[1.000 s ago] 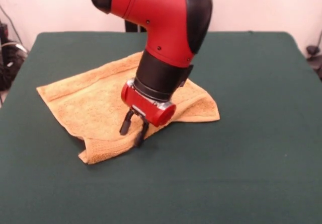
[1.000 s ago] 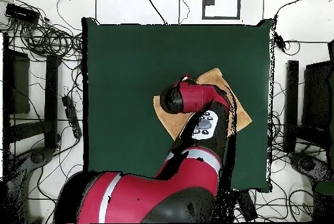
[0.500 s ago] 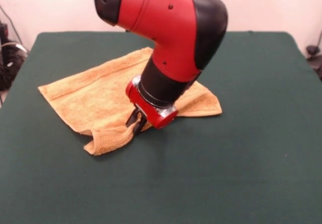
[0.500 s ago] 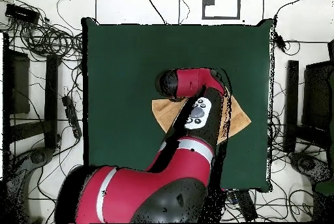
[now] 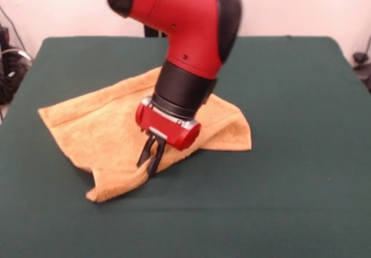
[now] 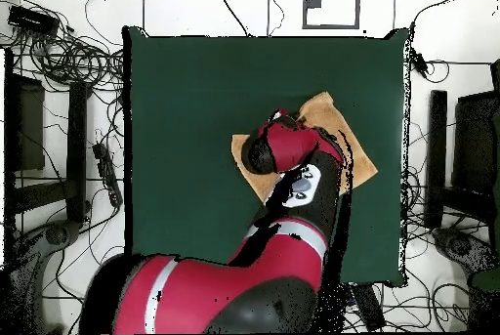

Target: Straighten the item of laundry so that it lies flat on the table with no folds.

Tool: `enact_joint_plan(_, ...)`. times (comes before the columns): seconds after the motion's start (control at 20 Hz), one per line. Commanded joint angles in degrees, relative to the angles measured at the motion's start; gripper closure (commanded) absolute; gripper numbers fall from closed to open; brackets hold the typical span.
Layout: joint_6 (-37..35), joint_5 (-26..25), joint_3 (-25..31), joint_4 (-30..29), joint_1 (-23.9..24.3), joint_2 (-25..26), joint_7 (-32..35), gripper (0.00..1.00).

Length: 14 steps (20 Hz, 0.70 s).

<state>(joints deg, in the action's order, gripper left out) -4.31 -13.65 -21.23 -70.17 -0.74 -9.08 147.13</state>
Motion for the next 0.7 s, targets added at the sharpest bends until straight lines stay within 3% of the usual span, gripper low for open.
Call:
enact_joint_plan(0.05, 39.43, -10.00, 19.04, -12.22, 8.60, 3.51, 12.22, 1.00)
enact_joint_plan(0.55, 62.04, -28.94, 29.13, -10.17, 18.17, 8.65, 19.85, 1.00)
enact_joint_plan(0.6, 64.04, -29.79, 30.15, -10.36, 19.16, 9.29, 18.84, 0.00)
enact_joint_plan(0.7, 66.98, -29.99, 30.43, -10.52, 19.65, 10.03, 18.15, 0.00)
